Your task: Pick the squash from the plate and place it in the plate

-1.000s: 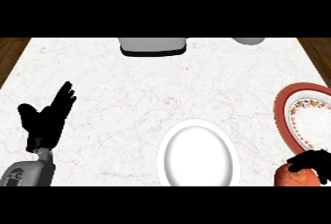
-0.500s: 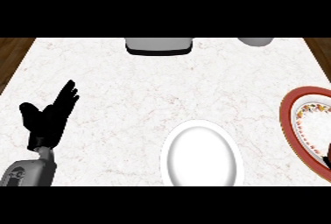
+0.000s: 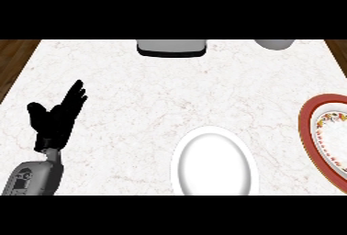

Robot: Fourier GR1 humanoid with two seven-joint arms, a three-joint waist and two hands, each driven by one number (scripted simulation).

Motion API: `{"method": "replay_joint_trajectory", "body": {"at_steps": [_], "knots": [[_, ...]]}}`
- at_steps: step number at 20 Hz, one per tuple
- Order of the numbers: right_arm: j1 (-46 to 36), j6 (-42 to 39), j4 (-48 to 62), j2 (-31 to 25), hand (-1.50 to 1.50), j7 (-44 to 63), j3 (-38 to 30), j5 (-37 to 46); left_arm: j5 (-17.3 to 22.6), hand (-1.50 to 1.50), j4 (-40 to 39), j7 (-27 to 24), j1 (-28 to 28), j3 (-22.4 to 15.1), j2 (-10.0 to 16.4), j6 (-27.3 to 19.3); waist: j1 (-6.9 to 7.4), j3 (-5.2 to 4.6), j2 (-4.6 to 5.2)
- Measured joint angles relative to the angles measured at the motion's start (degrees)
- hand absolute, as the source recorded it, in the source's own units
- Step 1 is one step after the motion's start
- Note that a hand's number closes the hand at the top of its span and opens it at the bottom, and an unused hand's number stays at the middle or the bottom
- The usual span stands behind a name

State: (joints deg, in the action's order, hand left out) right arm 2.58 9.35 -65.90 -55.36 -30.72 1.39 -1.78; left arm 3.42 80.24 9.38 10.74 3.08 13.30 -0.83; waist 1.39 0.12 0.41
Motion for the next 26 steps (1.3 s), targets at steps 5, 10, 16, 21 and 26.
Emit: {"method": "replay_joint_trajectory", "body": {"at_steps": [5, 10, 16, 21, 26], "knots": [[-8.30, -8.11, 14.17, 1.80, -1.50, -6.99, 2.11, 2.94, -0.25, 0.00, 0.95, 1.10, 0.01, -0.26, -0.07, 0.24, 0.25, 0.04, -0.02], [-14.69, -11.89, 22.97, 3.22, -1.50, -17.17, -0.64, 3.15, -1.10, 0.00, 0.13, 0.92, 0.68, -0.41, -1.24, -0.76, -0.32, 0.01, -0.12], [-14.82, -21.69, 21.25, 2.84, -1.50, -24.19, -5.90, -5.38, -1.15, 0.00, 0.36, 0.19, -0.99, 0.29, -0.98, -0.82, -1.44, -0.07, -0.48], [-13.68, -30.06, 21.30, 1.34, -1.50, -17.87, -8.49, -13.24, -1.02, 0.00, 1.17, 0.11, -1.97, 0.47, -0.84, -0.46, -1.67, -0.13, -0.57], [-12.39, -39.29, 22.00, -0.19, -1.50, -9.99, -8.28, -18.91, -1.00, 0.00, 0.70, -0.06, -1.61, 0.77, -0.58, -0.09, -1.64, -0.11, -0.44]]}}
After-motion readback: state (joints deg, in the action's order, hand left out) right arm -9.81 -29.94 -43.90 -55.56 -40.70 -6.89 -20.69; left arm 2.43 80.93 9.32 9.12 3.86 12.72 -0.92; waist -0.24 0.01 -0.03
